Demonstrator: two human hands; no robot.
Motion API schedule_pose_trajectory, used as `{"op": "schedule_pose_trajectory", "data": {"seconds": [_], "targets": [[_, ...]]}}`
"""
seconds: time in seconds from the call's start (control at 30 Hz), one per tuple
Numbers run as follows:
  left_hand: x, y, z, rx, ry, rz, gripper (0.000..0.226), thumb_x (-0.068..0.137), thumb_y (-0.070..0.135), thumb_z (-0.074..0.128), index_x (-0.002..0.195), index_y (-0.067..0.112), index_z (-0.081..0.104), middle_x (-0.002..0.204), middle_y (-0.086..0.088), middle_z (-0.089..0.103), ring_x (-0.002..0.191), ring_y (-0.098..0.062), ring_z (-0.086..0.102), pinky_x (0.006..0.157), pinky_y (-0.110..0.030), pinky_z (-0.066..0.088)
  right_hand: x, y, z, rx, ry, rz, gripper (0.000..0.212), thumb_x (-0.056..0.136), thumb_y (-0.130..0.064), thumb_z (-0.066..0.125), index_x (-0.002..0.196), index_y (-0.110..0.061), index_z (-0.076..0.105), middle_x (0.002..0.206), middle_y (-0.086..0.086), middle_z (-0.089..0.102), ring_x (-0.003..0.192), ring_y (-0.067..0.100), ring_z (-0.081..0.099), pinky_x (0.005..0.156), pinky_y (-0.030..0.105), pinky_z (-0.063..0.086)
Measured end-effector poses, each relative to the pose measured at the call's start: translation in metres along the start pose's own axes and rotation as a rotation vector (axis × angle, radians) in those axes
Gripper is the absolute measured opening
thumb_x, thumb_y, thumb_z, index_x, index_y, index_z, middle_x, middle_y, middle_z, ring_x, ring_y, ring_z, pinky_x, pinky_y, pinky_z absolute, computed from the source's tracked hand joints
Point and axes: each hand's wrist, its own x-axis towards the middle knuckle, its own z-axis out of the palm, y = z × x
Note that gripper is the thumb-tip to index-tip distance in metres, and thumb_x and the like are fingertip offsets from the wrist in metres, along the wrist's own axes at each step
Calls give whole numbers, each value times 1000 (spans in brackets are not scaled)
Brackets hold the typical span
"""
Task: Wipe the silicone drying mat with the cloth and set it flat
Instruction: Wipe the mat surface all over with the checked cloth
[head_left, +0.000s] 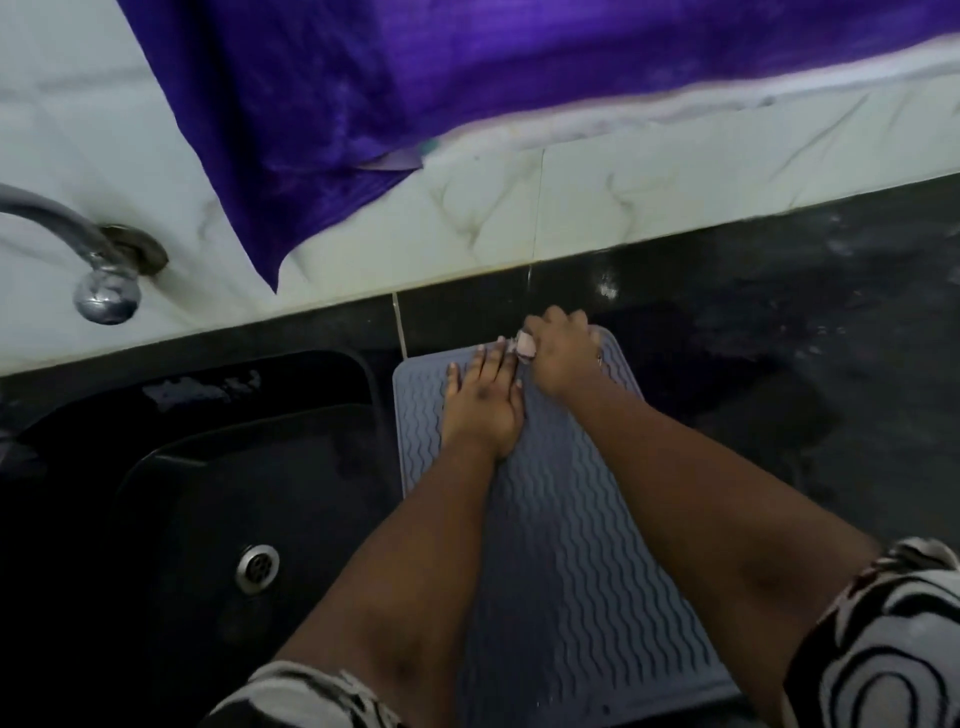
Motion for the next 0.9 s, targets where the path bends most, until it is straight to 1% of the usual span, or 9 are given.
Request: {"op": "schedule_pose_trajectory", "data": {"seconds": [0.07,0.2,0.4,0.47,0.53,0.6,0.7,0.8,0.9], "targets": [[2,2,-1,-9,-5,-7,53,103,36,21,154,24,16,162,8,12,149,-15,8,121,-46,1,-1,-1,2,15,35,11,29,82,-23,52,111,-21,56,117,12,51,107,37,42,83,43,35],[2,1,-2,-14,-32,-21,53,103,36,21,154,25,15,162,8,9,150,-15,5,120,-44,-3,-15,6,-9,41,-97,-22,33,84,-34,55,115,-23,58,117,8,54,111,36,47,88,45,41],[1,3,-4,-26,-23,-25,53,102,35,21,154,26,14,162,9,9,150,-14,6,120,-44,-2,-139,20,-9,87,-158,-78,37,78,-38,64,112,-25,60,122,1,55,109,27,43,90,39,38],[1,3,-3,-28,-25,-24,53,102,35,21,154,26,13,162,9,8,150,-14,5,120,-44,-3,-161,20,-13,65,-280,-62,31,77,-36,67,105,-25,62,116,0,59,104,24,48,87,35,39],[0,2,-3,-16,-21,-24,54,102,37,19,154,26,12,163,9,7,150,-14,4,120,-44,-3,-139,13,-33,220,-389,17,21,76,-37,69,90,-26,60,101,0,62,95,19,55,83,32,42],[1,2,-2,-13,-43,-25,54,102,38,18,154,26,11,163,9,6,150,-14,3,120,-44,-4,-90,9,-48,317,-327,78,15,79,-32,67,89,-24,59,99,3,65,95,21,59,82,32,45],[1,1,0,-4,-39,-37,54,103,39,18,154,26,10,163,8,5,150,-14,3,120,-44,-4,-33,-3,-50,168,-174,-8,29,86,-27,59,111,-13,60,116,13,65,107,29,59,90,35,44],[3,-1,0,3,-49,-24,55,102,37,21,155,27,9,163,9,3,150,-14,2,119,-44,-4,-43,-6,-17,8,-186,10,37,91,-35,50,124,-18,52,131,13,52,121,34,46,101,45,37],[3,1,1,19,-40,-33,54,103,37,19,155,26,9,163,8,3,150,-14,2,119,-44,-4,-85,0,-3,31,-111,25,32,87,-37,54,117,-26,52,124,7,49,117,34,40,93,47,37]]}}
